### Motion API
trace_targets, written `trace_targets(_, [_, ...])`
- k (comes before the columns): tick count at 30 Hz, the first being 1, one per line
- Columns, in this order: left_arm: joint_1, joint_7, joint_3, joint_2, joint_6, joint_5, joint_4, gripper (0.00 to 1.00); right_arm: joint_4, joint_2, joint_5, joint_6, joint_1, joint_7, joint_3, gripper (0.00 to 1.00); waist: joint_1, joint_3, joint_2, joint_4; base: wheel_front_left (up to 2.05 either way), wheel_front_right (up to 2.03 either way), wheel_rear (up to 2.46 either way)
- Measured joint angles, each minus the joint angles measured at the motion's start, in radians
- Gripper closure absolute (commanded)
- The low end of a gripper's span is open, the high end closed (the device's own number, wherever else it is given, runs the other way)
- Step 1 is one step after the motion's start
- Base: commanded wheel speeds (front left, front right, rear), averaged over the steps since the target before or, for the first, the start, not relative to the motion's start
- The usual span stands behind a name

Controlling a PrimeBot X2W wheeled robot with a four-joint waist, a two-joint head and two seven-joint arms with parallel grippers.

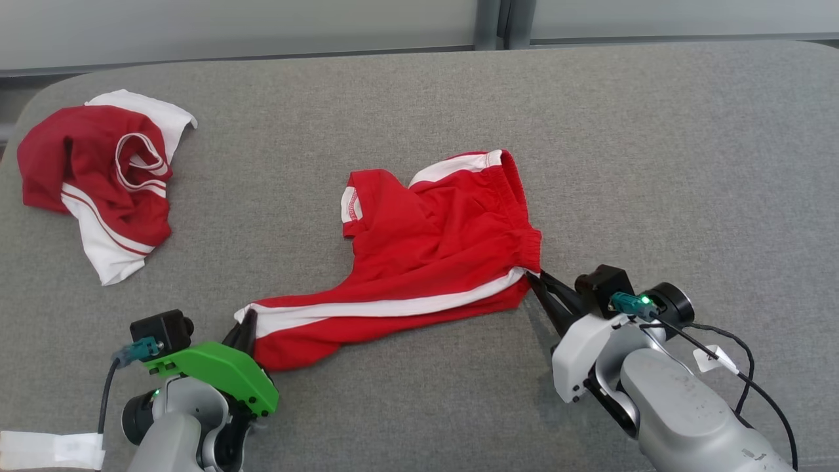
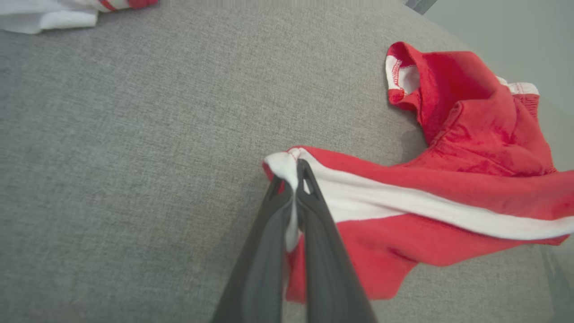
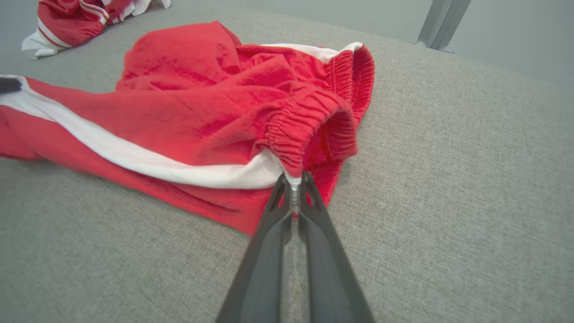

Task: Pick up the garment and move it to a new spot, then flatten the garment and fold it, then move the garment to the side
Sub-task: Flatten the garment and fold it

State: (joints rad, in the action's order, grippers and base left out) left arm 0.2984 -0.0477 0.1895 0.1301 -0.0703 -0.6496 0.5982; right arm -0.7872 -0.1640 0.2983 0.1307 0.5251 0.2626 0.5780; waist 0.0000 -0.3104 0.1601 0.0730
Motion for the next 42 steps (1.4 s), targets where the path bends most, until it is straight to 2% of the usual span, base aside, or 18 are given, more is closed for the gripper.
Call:
trace_targets(7, [-0.006,0.072,-0.007,0.004,-0.014,-0.006,-0.053,1.0,0.125,-0.024,0.026,0.0,-0.03,0.0,-0.032,1.0,0.0,0.027,0.0,-0.01,0.0,0.0,0.0])
trace_targets(17, [-0.04,0.156,-0.016,0.015,-0.028,-0.008,-0.247,1.0,0.375,-0.105,0.065,0.0,-0.099,0.0,-0.126,1.0,0.0,0.098,0.0,-0.034,0.0,0.0,0.0])
trace_targets(24, [-0.074,0.145,-0.02,0.025,-0.011,-0.018,-0.46,1.0,0.565,-0.162,0.11,0.0,-0.153,-0.016,-0.18,1.0,-0.0001,0.155,0.0,-0.065,0.0,0.0,0.0])
trace_targets(33, [-0.058,0.043,-0.035,0.066,0.041,-0.03,-0.76,1.0,0.84,-0.203,0.17,0.0,-0.202,-0.159,-0.29,1.0,-0.0001,0.184,0.0,-0.11,0.0,0.0,0.0])
trace_targets(37, [0.053,-0.028,-0.035,0.102,0.05,-0.026,-0.759,1.0,0.846,-0.214,0.176,0.0,-0.15,-0.215,-0.295,1.0,0.0,0.167,-0.0001,-0.111,0.0,0.0,0.0])
trace_targets(42, [0.266,-0.091,-0.022,0.119,0.037,-0.02,-0.617,1.0,0.711,-0.195,0.185,0.0,0.054,-0.239,-0.239,1.0,-0.0001,0.119,-0.0003,-0.104,0.0,0.0,0.0])
